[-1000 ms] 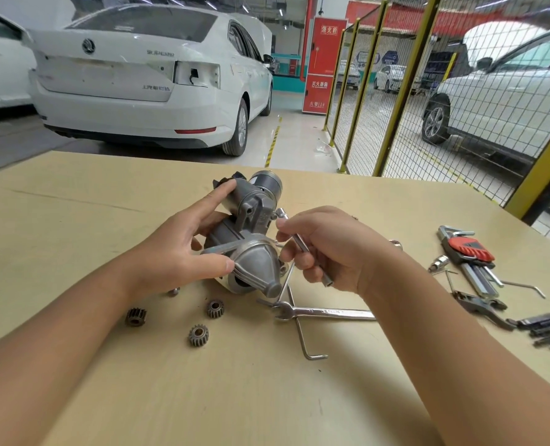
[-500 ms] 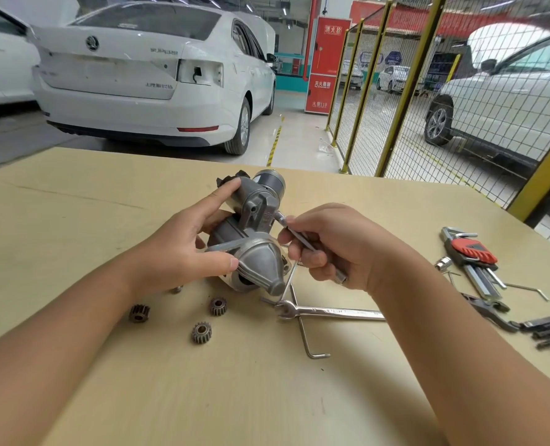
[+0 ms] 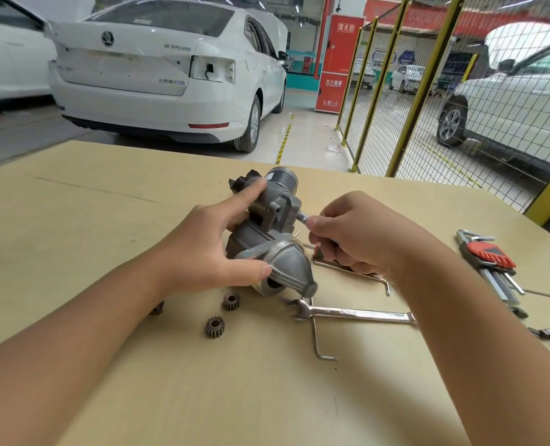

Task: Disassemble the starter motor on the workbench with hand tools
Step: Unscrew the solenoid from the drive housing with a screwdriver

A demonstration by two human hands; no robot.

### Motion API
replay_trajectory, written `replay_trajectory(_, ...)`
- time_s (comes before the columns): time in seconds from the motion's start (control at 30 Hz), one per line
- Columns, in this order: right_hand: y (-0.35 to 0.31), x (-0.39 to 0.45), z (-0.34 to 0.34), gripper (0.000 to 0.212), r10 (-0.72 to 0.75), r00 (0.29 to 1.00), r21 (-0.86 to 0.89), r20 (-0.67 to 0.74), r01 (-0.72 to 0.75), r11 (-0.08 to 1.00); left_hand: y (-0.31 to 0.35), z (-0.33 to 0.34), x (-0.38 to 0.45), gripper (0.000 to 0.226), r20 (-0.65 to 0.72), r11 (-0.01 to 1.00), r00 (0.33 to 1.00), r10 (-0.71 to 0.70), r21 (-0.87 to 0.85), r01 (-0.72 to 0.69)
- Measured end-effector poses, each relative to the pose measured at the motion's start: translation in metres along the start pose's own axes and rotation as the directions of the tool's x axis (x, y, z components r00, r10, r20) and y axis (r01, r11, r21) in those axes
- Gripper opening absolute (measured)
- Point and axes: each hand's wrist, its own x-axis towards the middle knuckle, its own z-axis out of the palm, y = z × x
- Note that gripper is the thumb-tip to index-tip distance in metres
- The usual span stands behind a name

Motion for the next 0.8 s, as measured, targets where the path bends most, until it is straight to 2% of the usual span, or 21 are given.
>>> replay_trajectory(0.13, -0.001, 0.002, -0.003, 0.029, -0.159, 0.973, -0.362, -0.166, 0.090, 0.928, 0.002, 0.001, 0.001, 0.101, -0.002, 1.000, 1.000, 0.021, 0.015, -0.021)
replay_trajectory(0.3, 0.002, -0.002, 0.008, 0.025, -0.312, 0.896, -0.578, -0.316, 0.079, 0.812, 0.002, 0.002, 0.000, 0.093, -0.017, 0.999, 1.000, 0.022, 0.047, -0.021)
replay_trajectory(0.33, 0.002, -0.003, 0.010, 0.025, -0.331, 0.883, -0.598, -0.331, 0.075, 0.798, 0.002, 0.003, 0.002, 0.085, -0.060, 0.999, 0.998, 0.013, 0.041, -0.011)
replay_trajectory(0.4, 0.000, -0.003, 0.012, 0.034, -0.327, 0.896, -0.599, -0.300, 0.090, 0.796, 0.001, 0.004, 0.006, 0.063, -0.248, 1.000, 0.969, 0.018, 0.028, -0.012)
replay_trajectory(0.47, -0.002, -0.002, 0.013, 0.039, -0.287, 0.930, -0.600, -0.230, 0.097, 0.794, 0.000, 0.003, 0.011, 0.034, -0.481, 0.999, 0.876, 0.032, 0.044, -0.012)
replay_trajectory(0.53, -0.003, -0.002, 0.012, 0.032, -0.266, 0.944, -0.630, -0.196, 0.086, 0.772, -0.004, -0.002, 0.017, 0.014, -0.627, 0.996, 0.779, -0.007, 0.060, 0.058)
replay_trajectory(0.57, -0.003, -0.002, 0.012, 0.030, -0.273, 0.941, -0.653, -0.200, 0.080, 0.753, -0.008, -0.005, 0.020, 0.011, -0.641, 0.993, 0.766, -0.051, 0.048, 0.106)
replay_trajectory(0.6, -0.003, -0.003, 0.012, 0.028, -0.291, 0.932, -0.678, -0.215, 0.072, 0.732, -0.012, -0.008, 0.023, 0.016, -0.611, 0.989, 0.783, -0.114, 0.003, 0.147)
replay_trajectory(0.67, -0.003, -0.004, 0.011, 0.024, -0.337, 0.907, -0.712, -0.253, 0.061, 0.699, -0.018, -0.008, 0.028, 0.029, -0.473, 0.968, 0.847, -0.242, -0.174, 0.180)
replay_trajectory(0.73, -0.003, -0.005, 0.011, 0.018, -0.368, 0.889, -0.704, -0.271, 0.078, 0.706, -0.019, -0.004, 0.029, 0.028, -0.384, 0.947, 0.884, -0.266, -0.274, 0.166)
replay_trajectory(0.8, -0.003, -0.005, 0.013, 0.025, -0.370, 0.885, -0.679, -0.283, 0.088, 0.729, -0.021, -0.001, 0.029, 0.024, -0.374, 0.945, 0.891, -0.256, -0.291, 0.149)
